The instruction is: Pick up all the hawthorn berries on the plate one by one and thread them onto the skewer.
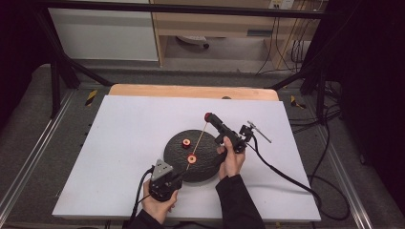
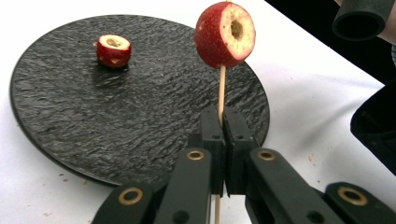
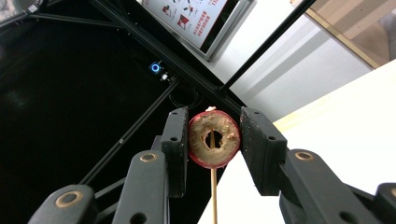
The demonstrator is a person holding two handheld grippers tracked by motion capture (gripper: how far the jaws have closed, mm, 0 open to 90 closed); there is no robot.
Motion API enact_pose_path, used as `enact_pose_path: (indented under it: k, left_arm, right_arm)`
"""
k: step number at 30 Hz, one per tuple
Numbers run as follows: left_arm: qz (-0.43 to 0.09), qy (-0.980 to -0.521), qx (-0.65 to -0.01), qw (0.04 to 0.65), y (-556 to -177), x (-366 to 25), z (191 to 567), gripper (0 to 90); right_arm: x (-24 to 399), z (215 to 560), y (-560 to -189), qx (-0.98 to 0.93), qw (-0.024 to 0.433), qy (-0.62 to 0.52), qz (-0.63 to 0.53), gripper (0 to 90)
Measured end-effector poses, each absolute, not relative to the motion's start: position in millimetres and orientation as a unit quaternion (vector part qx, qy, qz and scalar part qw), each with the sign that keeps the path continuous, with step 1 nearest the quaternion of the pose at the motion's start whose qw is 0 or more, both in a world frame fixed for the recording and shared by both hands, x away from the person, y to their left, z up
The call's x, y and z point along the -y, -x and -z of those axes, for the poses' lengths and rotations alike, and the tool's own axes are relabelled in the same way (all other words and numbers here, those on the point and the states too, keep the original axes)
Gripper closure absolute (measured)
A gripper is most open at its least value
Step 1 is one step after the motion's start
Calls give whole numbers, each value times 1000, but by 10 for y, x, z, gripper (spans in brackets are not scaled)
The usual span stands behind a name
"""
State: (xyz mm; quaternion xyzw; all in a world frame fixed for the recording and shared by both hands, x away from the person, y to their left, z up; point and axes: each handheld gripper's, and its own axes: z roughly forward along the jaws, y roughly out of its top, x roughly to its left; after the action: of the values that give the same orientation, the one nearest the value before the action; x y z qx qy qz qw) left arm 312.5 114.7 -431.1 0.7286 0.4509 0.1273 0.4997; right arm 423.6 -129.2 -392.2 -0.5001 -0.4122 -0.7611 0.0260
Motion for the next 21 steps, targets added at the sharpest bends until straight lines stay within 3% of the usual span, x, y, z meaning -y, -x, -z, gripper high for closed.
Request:
enact_pose_path:
  k: [11,21]
  left_arm:
    - [-91,-720,-454,516,-3030,-1026,4327,884]
    - [-107,-707,-462,525,-3131,-1044,4259,885]
  right_arm:
    - [1233,3960,-4243,407,14,495,767,642]
    - [1164,4029,-4159,436,38,497,750,641]
